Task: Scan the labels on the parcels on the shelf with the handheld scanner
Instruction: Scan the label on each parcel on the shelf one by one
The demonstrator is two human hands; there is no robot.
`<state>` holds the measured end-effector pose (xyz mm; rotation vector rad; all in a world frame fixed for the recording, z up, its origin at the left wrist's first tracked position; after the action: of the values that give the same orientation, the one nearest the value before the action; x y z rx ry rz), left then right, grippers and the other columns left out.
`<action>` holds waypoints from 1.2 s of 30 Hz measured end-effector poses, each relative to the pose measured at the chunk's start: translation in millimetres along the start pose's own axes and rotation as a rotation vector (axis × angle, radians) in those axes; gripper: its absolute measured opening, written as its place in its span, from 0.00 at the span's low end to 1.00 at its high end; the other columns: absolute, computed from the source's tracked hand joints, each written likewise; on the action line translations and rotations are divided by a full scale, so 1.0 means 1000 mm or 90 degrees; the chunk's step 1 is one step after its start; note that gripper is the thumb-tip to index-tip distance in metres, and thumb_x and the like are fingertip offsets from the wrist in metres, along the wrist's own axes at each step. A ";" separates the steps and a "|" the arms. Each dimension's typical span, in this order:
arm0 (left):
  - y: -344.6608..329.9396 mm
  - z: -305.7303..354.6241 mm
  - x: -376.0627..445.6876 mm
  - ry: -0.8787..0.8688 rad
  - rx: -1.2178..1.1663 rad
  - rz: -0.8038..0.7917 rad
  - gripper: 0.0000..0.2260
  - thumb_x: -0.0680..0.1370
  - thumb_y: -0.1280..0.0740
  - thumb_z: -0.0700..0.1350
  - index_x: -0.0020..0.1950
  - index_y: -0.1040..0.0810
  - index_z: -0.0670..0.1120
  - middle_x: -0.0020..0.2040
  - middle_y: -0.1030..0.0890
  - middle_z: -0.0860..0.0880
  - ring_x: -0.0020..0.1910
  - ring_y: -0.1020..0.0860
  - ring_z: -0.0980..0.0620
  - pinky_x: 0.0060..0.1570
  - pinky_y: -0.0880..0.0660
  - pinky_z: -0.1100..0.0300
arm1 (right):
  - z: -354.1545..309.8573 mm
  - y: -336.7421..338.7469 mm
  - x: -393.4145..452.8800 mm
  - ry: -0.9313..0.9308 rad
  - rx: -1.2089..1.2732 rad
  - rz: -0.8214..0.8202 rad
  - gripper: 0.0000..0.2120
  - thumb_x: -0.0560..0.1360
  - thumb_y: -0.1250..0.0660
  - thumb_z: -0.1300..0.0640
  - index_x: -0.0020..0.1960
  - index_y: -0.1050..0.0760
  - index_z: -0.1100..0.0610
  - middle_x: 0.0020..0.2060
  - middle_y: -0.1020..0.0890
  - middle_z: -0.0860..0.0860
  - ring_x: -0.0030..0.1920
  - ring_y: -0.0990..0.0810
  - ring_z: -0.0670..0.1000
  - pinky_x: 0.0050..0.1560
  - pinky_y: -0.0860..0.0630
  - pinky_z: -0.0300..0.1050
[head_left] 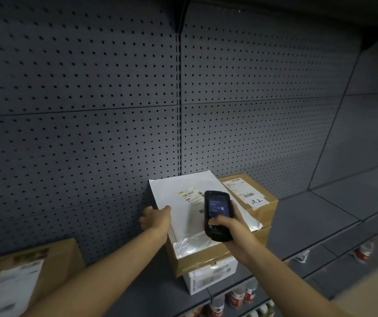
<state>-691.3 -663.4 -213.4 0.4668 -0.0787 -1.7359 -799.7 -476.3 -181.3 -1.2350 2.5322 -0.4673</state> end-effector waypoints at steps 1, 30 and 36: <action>0.005 -0.003 -0.003 -0.013 -0.002 0.009 0.29 0.76 0.33 0.49 0.74 0.39 0.45 0.70 0.36 0.41 0.66 0.32 0.40 0.63 0.30 0.48 | -0.002 -0.002 -0.004 0.013 -0.022 -0.012 0.33 0.65 0.30 0.71 0.66 0.28 0.49 0.56 0.18 0.58 0.53 0.20 0.59 0.43 0.21 0.49; 0.371 -0.173 0.003 -0.191 0.376 -0.010 0.29 0.76 0.32 0.45 0.73 0.42 0.47 0.70 0.44 0.46 0.67 0.35 0.47 0.64 0.36 0.63 | 0.216 -0.283 -0.070 -0.150 -0.141 -0.234 0.47 0.60 0.25 0.66 0.74 0.36 0.45 0.58 0.18 0.55 0.57 0.19 0.58 0.49 0.20 0.51; 0.418 -0.217 0.041 -0.155 0.553 -0.157 0.41 0.70 0.29 0.59 0.75 0.49 0.53 0.71 0.47 0.48 0.71 0.45 0.45 0.70 0.44 0.50 | 0.273 -0.327 -0.074 -0.195 -0.141 -0.171 0.45 0.59 0.25 0.68 0.72 0.34 0.45 0.59 0.18 0.55 0.58 0.19 0.58 0.58 0.21 0.60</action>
<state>-234.4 -752.9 -295.8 0.9145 -1.0120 -1.9389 -419.2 -651.1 -287.9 -1.6000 2.2140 -0.0434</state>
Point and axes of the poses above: each hand's wrist, its own x-axis towards the middle knuckle, its own y-axis out of the back of the hand, z = x × y, the point moved 4 cm from there along x, towards the middle knuckle
